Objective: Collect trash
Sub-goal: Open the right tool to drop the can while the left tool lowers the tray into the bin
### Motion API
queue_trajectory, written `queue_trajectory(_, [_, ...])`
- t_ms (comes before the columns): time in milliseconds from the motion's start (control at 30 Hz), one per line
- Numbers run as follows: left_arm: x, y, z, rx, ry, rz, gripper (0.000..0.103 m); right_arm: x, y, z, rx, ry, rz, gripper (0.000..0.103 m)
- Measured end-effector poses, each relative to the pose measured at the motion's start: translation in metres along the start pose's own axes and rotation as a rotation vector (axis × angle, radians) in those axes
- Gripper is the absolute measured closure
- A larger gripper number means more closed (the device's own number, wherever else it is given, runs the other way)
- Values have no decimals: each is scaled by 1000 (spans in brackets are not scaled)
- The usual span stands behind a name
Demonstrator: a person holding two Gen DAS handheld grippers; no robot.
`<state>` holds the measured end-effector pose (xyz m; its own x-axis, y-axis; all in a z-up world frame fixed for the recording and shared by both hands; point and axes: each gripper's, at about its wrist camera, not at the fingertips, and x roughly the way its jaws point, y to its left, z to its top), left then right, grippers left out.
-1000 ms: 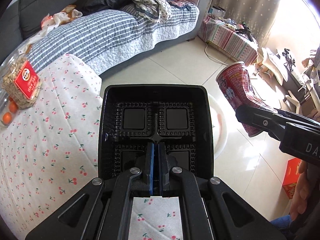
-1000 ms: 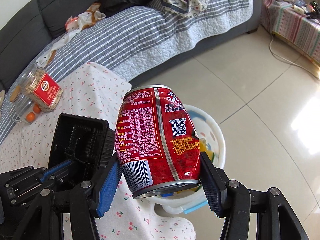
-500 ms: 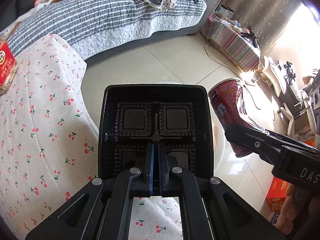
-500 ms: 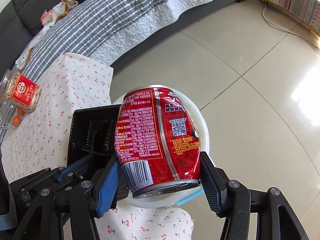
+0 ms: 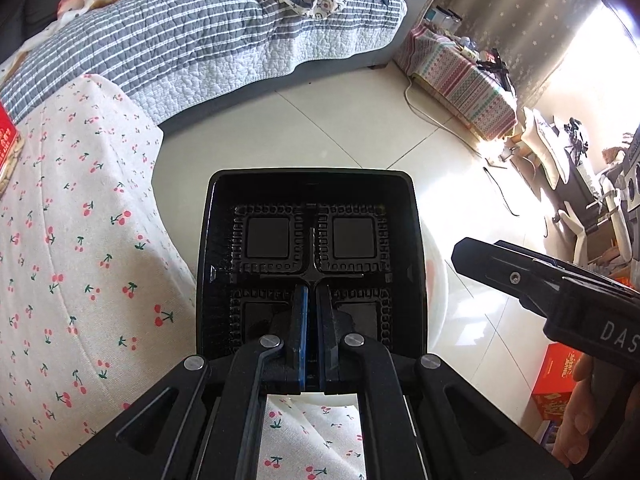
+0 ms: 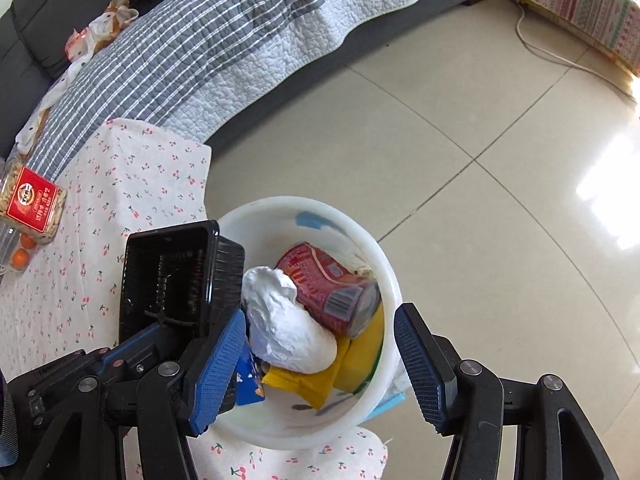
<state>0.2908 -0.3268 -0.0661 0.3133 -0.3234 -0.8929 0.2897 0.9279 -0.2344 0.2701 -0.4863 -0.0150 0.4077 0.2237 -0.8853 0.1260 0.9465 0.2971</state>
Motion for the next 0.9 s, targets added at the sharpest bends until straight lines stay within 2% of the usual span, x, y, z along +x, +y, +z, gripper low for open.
queue_trajectory(133, [10,-11,2,35,20,15,100,-5,-5,0,24,-12,0,36])
queue_trajectory(300, [27,-29,7,129,42,89,100,-10,-9,1,54,-32,3,36])
queue_trajectory(433, [59,-21,4,70,141,26,99,-12,-8,2,55,-38,8,36])
queue_trajectory(467, [65,-20,4,56,151,31,100,-12,-7,2,55,-39,8,36])
queue_trajectory(533, [71,-19,3,70,144,59,100,-13,-6,1,58,-40,10,36])
queue_trajectory(633, [73,-15,3,44,127,11,99,-13,-4,1,59,-44,12,36])
queue_trajectory(800, [71,-23,0,89,120,22,97,-12,-1,1,63,-41,17,36])
queue_trajectory(900, [66,-18,1,67,127,-7,95,-13,0,1,61,-44,25,36])
